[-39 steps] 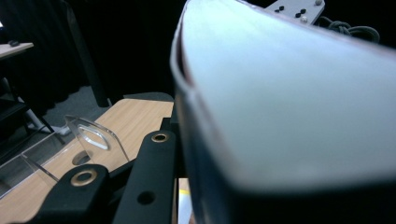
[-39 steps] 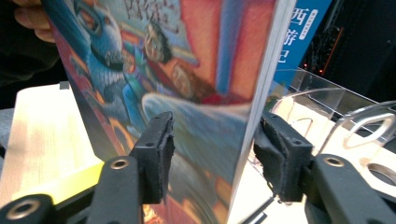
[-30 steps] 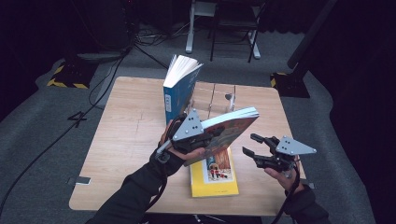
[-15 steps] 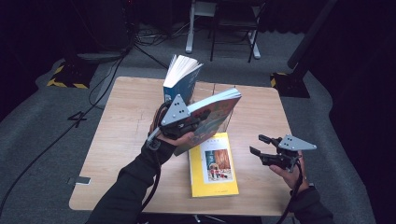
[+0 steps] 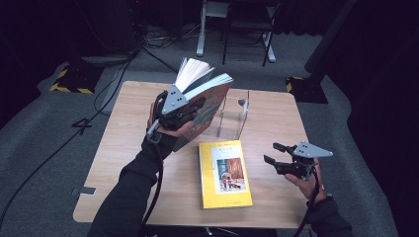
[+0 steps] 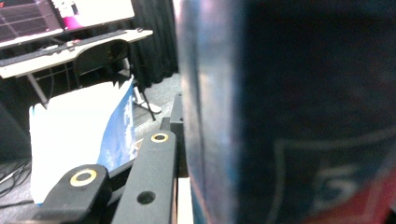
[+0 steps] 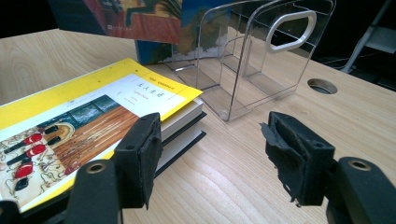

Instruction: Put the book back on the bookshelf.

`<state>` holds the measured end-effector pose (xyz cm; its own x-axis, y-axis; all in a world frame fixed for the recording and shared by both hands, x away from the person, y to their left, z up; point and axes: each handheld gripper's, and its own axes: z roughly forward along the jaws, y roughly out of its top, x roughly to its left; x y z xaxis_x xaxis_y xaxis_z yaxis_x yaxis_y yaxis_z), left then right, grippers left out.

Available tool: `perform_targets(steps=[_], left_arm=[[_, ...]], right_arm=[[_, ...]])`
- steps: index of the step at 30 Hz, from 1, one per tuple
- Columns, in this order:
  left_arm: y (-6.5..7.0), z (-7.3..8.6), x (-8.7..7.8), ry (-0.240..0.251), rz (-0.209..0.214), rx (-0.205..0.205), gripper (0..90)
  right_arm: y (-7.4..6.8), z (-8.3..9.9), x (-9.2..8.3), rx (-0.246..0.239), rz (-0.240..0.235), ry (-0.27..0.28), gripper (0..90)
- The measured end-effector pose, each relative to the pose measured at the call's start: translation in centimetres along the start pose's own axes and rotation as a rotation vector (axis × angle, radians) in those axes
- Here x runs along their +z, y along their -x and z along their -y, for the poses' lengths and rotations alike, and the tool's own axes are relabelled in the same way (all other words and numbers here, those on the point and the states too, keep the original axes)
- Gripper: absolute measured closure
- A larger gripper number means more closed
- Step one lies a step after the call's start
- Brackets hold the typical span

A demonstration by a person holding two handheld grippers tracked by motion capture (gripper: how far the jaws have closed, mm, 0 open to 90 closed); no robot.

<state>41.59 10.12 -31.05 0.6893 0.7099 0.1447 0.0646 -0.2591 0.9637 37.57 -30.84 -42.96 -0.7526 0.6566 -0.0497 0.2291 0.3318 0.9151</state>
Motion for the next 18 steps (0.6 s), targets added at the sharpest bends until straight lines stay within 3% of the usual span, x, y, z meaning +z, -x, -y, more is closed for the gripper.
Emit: perform_targets(steps=[7, 18], left_arm=[[-0.7, 0.4, 2.1, -0.029, -0.04, -0.034, 73.2], [-0.5, 0.7, 6.0, -0.056, -0.111, -0.065, 73.1]], right_arm=[[-0.1, 0.2, 0.3, -0.006, -0.003, -0.02, 36.9], [-0.1, 0.3, 0.5, -0.014, -0.003, -0.029, 36.9]])
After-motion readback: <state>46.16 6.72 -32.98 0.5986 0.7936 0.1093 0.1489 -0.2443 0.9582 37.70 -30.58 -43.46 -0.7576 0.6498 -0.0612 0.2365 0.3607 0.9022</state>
